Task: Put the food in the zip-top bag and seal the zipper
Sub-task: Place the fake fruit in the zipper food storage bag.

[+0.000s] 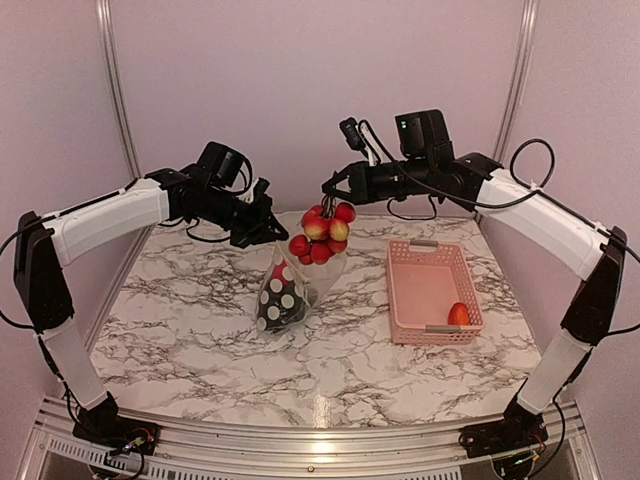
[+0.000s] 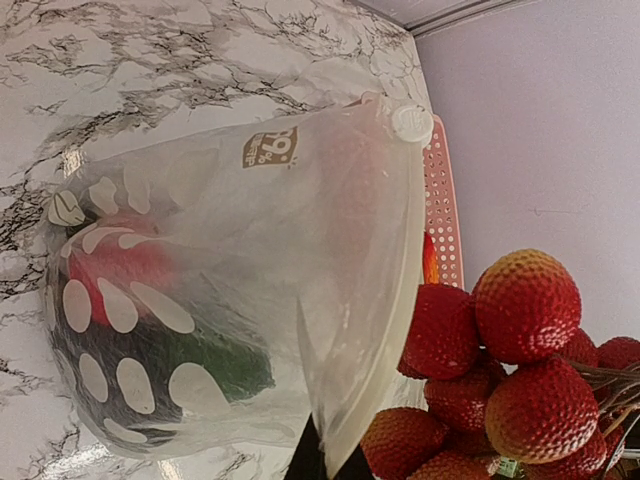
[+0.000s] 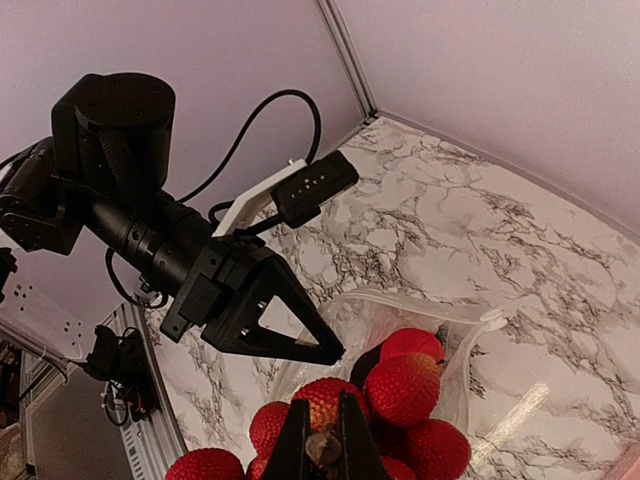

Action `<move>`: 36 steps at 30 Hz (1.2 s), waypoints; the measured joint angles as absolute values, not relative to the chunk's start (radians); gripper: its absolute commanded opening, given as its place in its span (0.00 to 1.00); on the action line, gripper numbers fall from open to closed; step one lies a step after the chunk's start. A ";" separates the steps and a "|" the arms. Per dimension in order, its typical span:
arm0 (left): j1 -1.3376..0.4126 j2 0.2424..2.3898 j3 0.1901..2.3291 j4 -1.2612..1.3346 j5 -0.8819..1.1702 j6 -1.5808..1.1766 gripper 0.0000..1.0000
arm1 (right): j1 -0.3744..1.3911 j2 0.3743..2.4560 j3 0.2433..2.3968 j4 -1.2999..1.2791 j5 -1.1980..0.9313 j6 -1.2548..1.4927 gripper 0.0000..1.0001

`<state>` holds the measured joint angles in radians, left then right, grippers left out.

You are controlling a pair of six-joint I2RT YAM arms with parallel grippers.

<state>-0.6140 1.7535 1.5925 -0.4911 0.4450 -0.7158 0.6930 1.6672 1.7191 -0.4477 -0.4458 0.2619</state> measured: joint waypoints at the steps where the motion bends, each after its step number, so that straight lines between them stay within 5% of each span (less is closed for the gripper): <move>1: -0.614 1.753 1.592 -0.491 0.445 -0.716 0.00 | 0.693 1.673 1.714 -0.445 -0.446 0.262 0.00; 22: -0.614 1.753 1.592 -0.491 0.445 -0.717 0.00 | 0.705 1.805 1.683 -0.430 -0.363 0.256 0.01; 30: -0.614 1.753 1.592 -0.492 0.450 -0.717 0.00 | 0.715 1.848 1.733 -0.476 -0.297 0.278 0.41; 36: -0.614 1.753 1.592 -0.492 0.463 -0.718 0.00 | 0.744 1.853 1.845 -0.537 -0.250 0.280 0.49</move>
